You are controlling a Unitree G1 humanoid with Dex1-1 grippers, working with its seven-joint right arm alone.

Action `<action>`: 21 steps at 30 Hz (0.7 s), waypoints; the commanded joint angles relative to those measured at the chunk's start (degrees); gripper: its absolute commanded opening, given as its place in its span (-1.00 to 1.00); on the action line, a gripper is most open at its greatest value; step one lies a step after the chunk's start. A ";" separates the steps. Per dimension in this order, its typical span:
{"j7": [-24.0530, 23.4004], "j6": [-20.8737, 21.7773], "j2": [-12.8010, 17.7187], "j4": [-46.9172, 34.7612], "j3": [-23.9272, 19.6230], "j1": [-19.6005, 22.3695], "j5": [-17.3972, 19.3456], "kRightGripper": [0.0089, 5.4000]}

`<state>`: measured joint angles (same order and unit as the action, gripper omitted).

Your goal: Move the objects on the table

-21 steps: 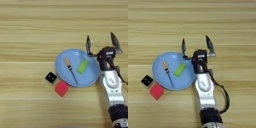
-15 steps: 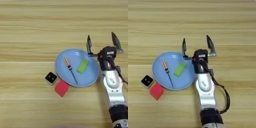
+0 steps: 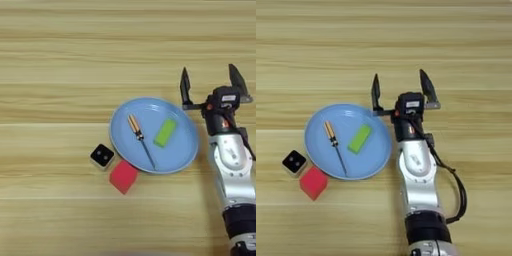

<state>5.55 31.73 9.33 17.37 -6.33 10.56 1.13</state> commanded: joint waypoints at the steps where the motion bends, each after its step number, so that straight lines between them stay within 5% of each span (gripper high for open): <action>1: 4.35 -3.14 2.72 -6.83 1.04 5.12 2.82 0.99; 10: 17.54 -21.65 5.39 -16.47 6.30 3.67 9.20 0.99; 16: 22.14 -33.70 6.29 -24.90 9.57 0.24 11.43 0.99; 21: 22.54 -44.55 7.32 -30.01 12.68 -2.13 9.48 0.99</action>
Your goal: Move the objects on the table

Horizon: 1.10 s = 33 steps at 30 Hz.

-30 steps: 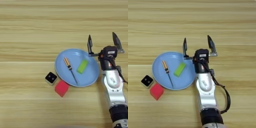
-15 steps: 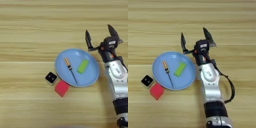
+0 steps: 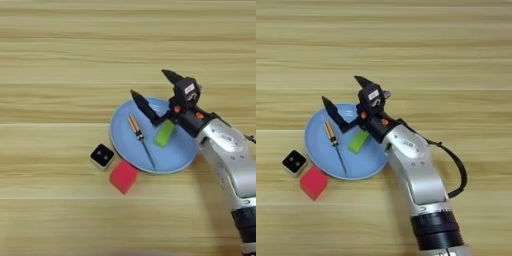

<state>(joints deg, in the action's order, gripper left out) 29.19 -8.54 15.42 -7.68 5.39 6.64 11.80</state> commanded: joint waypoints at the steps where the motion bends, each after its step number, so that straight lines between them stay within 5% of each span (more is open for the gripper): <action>1: -1.13 -5.50 1.26 -5.30 1.18 1.64 -1.40 0.99; 12: -2.85 -16.57 1.46 -3.59 3.74 1.36 -6.11 0.99; 22: -1.90 -20.04 2.76 -2.43 6.91 1.36 -10.59 0.99; 33: -0.64 -22.00 2.65 -2.08 7.70 1.35 -11.02 0.55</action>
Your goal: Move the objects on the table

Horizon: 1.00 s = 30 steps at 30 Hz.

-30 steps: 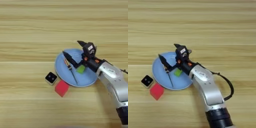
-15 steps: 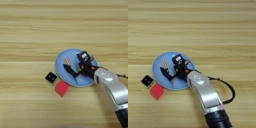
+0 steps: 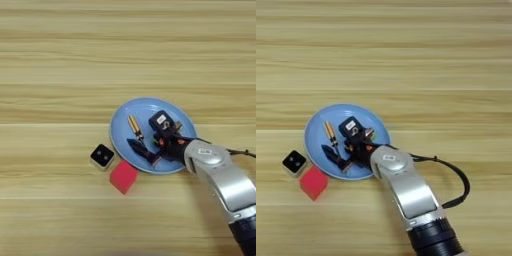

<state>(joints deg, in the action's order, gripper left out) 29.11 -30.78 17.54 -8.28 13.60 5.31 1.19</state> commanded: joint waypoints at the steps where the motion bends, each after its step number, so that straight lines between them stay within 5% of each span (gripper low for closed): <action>1: -0.53 0.09 0.49 -1.43 -0.55 2.73 -0.36 0.48; 30: 1.09 -7.06 -0.46 0.24 -3.76 5.50 3.87 -0.68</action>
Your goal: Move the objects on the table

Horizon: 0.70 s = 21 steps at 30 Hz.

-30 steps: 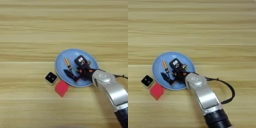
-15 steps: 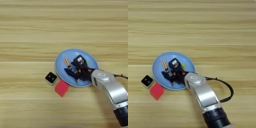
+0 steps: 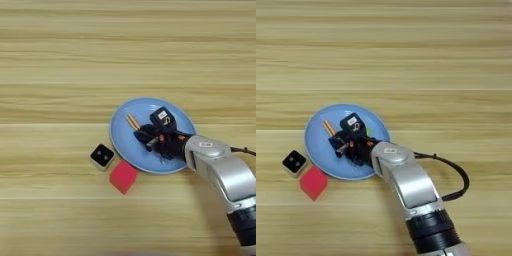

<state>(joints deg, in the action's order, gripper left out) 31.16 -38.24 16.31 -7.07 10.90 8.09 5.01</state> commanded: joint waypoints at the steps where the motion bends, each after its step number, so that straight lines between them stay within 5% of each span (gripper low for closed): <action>1: -1.00 0.37 0.75 -0.94 -1.10 2.75 0.05 -0.68; 12: -1.20 0.15 0.46 -0.95 -2.58 3.70 0.79 -0.69; 21: 1.22 0.45 0.74 -5.98 -6.36 5.08 5.23 -0.69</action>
<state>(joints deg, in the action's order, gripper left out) 32.14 -39.70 16.08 -8.75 6.76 8.74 8.48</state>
